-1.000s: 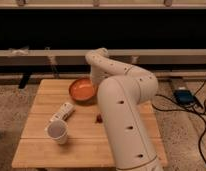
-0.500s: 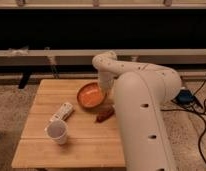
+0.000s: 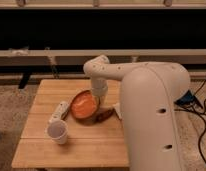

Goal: Drag the ceramic bowl in a circle

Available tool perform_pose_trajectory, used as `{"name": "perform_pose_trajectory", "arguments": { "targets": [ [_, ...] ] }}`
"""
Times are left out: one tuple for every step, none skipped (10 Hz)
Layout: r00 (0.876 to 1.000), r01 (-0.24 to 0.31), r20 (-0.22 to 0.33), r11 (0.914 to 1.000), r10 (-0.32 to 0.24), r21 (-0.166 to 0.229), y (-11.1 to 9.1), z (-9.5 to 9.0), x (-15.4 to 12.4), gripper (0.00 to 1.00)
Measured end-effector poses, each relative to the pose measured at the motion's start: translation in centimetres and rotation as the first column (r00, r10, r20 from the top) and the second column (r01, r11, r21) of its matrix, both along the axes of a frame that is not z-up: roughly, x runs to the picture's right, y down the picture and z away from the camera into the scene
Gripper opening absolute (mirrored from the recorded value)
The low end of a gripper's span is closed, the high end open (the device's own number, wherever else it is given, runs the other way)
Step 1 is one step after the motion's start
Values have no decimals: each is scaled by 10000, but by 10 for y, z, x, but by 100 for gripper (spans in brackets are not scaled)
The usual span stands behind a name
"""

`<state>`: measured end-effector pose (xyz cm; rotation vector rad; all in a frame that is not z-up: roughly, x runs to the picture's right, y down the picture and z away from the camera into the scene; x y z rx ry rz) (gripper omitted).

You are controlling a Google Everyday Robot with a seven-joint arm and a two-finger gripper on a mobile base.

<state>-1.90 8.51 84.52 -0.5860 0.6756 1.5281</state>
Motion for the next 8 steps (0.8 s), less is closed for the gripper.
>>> {"name": "perform_pose_trajectory", "arguments": {
  "targets": [
    [9995,195,260,9998,-194,-14,-1,-3,-17,0],
    [9977,438,526,9990,-435,-44,-4,0,-34,0],
    [9958,590,705,9982,-584,-56,-9,4,-46,0],
    [9940,710,841,9975,-702,-63,-13,10,-55,0],
    [9908,881,1038,9961,-870,-58,-21,21,-69,0],
    [9875,1037,1194,9946,-1024,-47,-28,31,-80,0],
    [9858,1103,1280,9939,-1088,-53,-34,38,-84,0],
    [9842,1232,1282,9924,-1221,-7,-45,51,-83,0]
  ]
}}
